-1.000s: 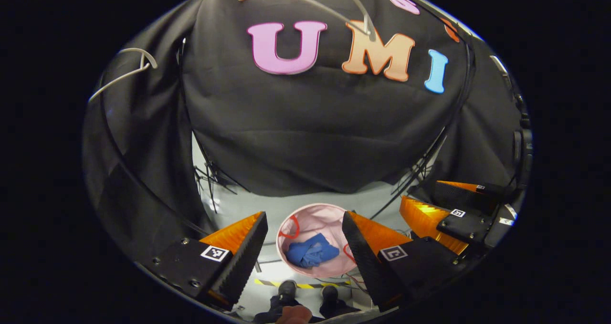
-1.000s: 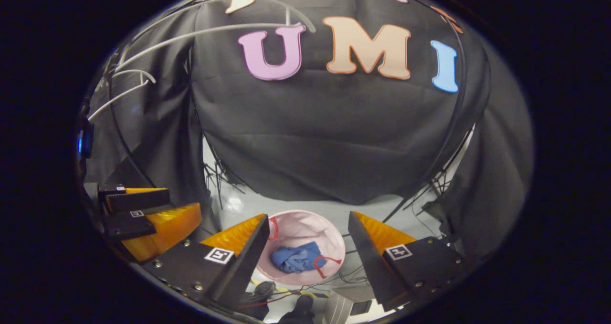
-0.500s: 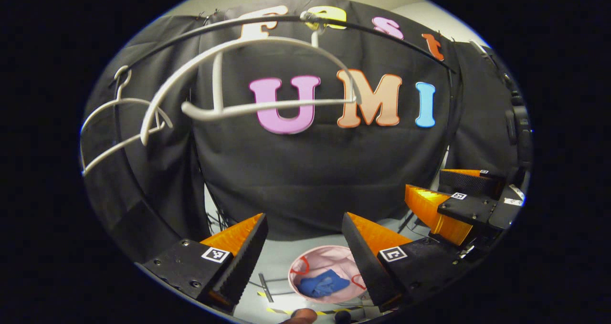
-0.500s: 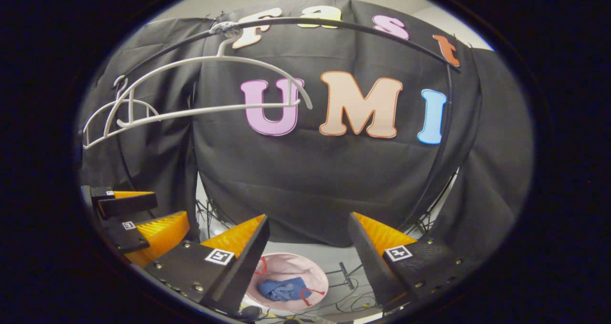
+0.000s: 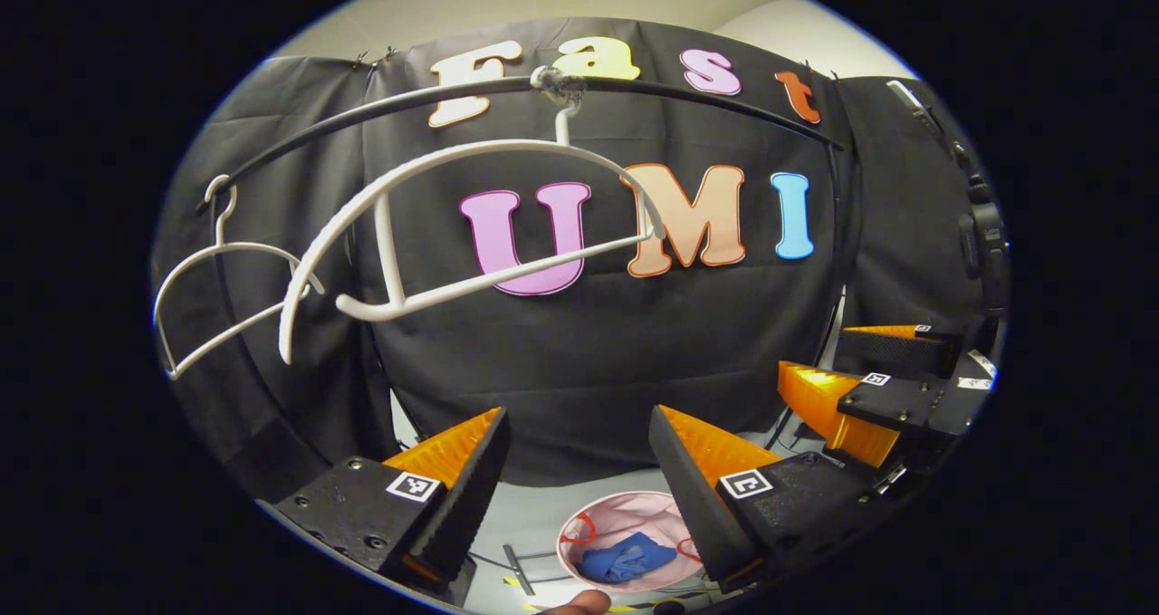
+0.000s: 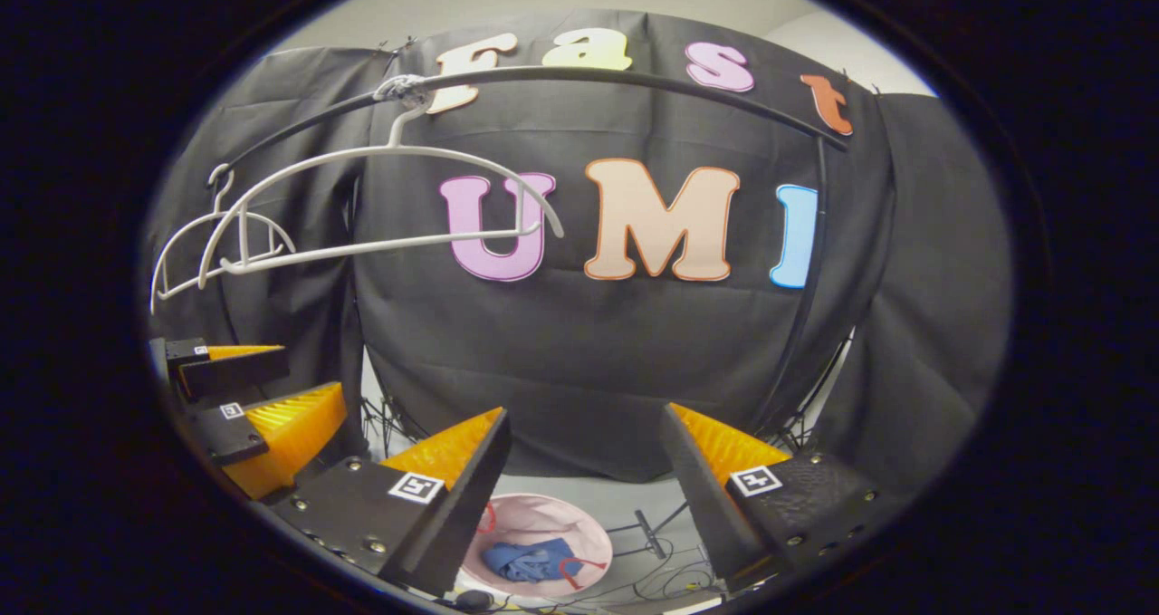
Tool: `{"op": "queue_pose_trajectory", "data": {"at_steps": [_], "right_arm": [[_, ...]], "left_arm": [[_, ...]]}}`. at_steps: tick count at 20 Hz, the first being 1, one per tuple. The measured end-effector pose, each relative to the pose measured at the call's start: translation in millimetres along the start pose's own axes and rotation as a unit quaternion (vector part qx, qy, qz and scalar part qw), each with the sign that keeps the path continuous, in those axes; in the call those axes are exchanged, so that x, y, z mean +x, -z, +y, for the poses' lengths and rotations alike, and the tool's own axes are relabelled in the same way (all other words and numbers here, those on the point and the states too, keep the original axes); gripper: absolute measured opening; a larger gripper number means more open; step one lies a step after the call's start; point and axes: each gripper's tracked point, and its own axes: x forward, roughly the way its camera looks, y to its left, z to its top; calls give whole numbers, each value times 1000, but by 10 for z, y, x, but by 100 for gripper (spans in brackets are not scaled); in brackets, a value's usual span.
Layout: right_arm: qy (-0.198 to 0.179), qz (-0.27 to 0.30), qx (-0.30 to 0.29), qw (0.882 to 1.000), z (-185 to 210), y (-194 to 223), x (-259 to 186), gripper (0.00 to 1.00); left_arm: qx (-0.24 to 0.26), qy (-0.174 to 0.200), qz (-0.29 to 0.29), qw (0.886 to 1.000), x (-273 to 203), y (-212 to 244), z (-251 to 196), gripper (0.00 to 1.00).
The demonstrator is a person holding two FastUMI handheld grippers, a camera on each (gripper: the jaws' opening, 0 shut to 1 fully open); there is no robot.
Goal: Grasp the clothes on the hanger with both hands and then place them into the laundry hamper below.
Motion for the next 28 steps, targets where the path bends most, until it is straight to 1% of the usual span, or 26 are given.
{"op": "queue_pose_trajectory", "data": {"at_steps": [5, 8, 9, 11, 13, 14, 15, 16, 18, 19, 22, 24, 26, 28], "right_arm": [[17, -18, 6, 1000, -156, -157, -146, 99], [18, -25, 18, 999, -161, -263, -268, 99], [25, -24, 20, 999, -185, -300, -313, 99], [26, -31, 28, 999, -146, -371, -408, 100], [35, -34, 34, 998, -139, -402, -444, 99], [41, -26, 44, 998, -117, -366, -490, 99], [41, -28, 54, 997, -77, -405, -528, 100], [45, -33, 65, 996, -51, -457, -555, 99], [51, -44, 74, 995, -11, -506, -607, 99], [53, -51, 74, 995, 8, -528, -633, 99], [70, -63, 56, 994, -48, -484, -712, 99], [75, -67, 53, 993, -74, -456, -793, 99], [66, -77, 52, 993, -70, -468, -873, 99], [56, -89, 44, 993, -113, -484, -968, 99]], "left_arm": [[-18, 12, -27, 999, -154, -247, -27, 96], [-15, 15, -53, 998, -306, -371, -14, 96], [-8, 20, -64, 998, -333, -410, -29, 95], [7, 34, -63, 997, -381, -350, -62, 96], [1, 50, -59, 997, -374, -296, -64, 95], [-5, 58, -55, 997, -363, -259, -70, 96], [-5, 65, -54, 996, -355, -249, -55, 95], [-1, 68, -54, 996, -342, -254, 2, 96], [2, 76, -59, 995, -325, -283, 90, 95], [0, 80, -61, 995, -328, -291, 131, 96], [2, 95, -70, 993, -328, -315, 154, 96], [7, 97, -66, 993, -337, -279, 172, 94], [0, 100, -58, 993, -338, -242, 96, 96], [-2, 101, -50, 994, -357, -237, -16, 95]]}}
